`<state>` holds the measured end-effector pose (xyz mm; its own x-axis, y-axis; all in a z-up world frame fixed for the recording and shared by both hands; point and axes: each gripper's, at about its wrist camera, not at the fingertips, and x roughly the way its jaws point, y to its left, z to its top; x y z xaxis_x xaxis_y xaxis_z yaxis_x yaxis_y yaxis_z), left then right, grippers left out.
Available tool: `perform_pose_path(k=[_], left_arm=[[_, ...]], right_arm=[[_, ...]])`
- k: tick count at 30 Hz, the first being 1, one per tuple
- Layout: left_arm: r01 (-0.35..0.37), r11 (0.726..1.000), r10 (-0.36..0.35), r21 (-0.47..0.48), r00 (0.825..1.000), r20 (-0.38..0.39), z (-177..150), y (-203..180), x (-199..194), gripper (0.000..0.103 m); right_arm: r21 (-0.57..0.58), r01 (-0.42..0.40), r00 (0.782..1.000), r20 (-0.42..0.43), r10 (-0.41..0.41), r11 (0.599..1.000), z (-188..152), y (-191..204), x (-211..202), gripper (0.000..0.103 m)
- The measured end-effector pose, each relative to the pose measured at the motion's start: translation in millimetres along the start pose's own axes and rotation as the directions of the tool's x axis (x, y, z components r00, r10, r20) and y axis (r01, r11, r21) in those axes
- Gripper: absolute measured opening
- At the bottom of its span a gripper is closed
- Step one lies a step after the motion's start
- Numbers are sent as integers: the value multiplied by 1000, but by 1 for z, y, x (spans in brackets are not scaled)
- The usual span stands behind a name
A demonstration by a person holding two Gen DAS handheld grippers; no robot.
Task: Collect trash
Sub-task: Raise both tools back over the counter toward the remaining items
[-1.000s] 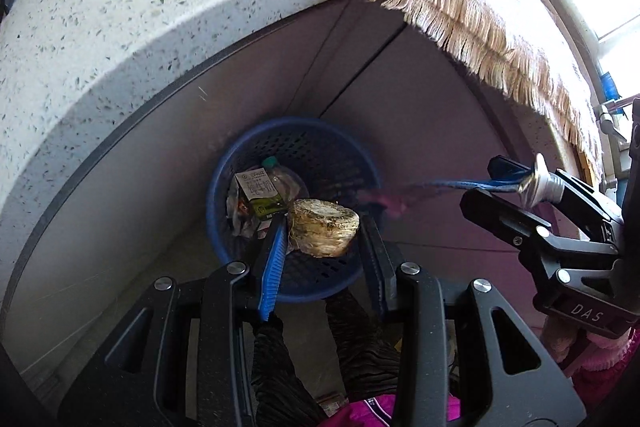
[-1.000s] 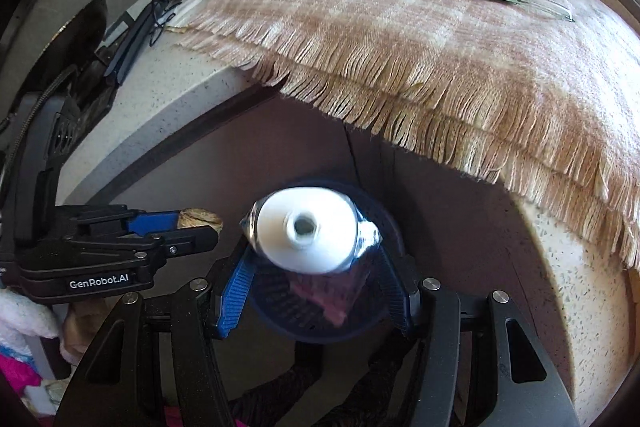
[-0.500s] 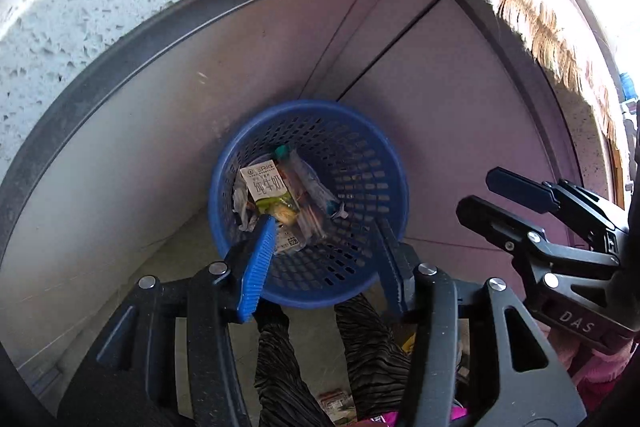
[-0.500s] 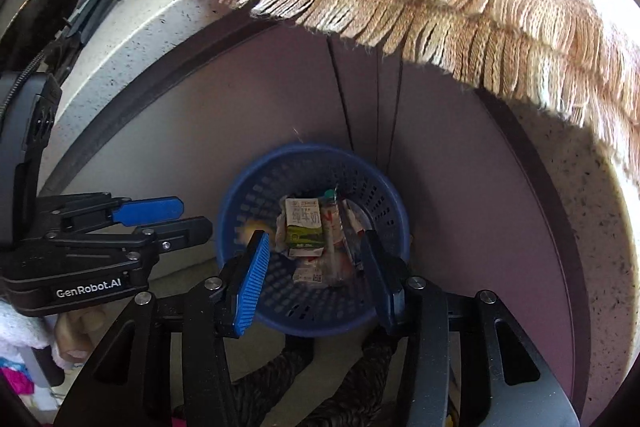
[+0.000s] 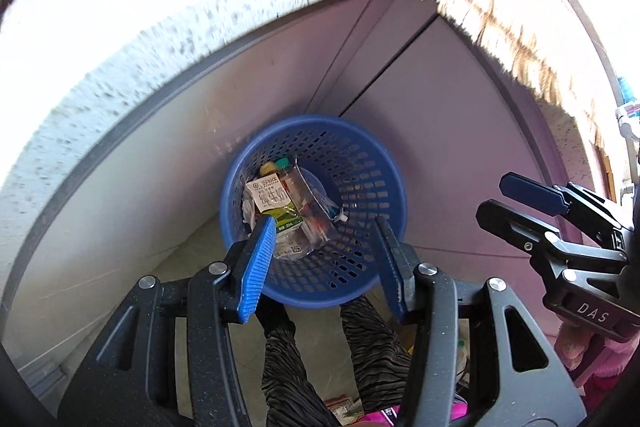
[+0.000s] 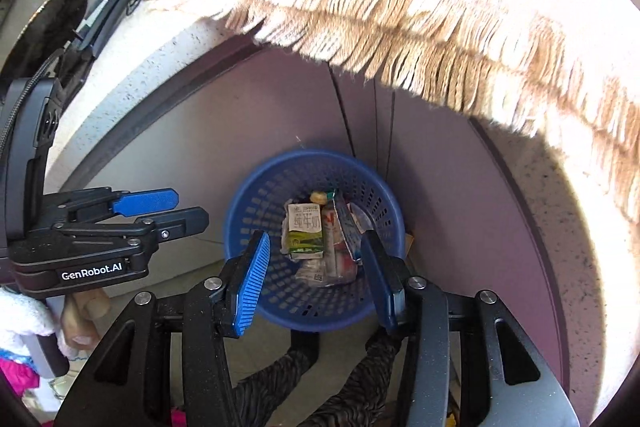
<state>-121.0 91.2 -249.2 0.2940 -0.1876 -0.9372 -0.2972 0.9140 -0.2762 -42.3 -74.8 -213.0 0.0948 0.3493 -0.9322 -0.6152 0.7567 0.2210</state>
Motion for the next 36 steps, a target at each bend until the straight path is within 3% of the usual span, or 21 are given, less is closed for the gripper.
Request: perform_pose_path(k=[9,22,29,31,36], left_arm=[[22,999,-24,25,997,76,10,-7,-38,50],[66,991,-91,119,971,219,58,-49,-94,50],[43,973,-94,227,972,217,99,-96,-97,50],[41,964,-98,261,972,211,109,-112,-96,50],[39,940,-102,340,980,170,140,-145,-85,50]], right_arm=[[-20,-28,998,48,28,999,7,-1,-35,51],[-20,-18,979,202,22,1000,24,-30,-103,65],[31,-9,960,279,0,999,45,-72,-133,69],[42,-5,955,296,-8,999,50,-87,-141,76],[79,2,932,362,-31,997,69,-131,-163,80]])
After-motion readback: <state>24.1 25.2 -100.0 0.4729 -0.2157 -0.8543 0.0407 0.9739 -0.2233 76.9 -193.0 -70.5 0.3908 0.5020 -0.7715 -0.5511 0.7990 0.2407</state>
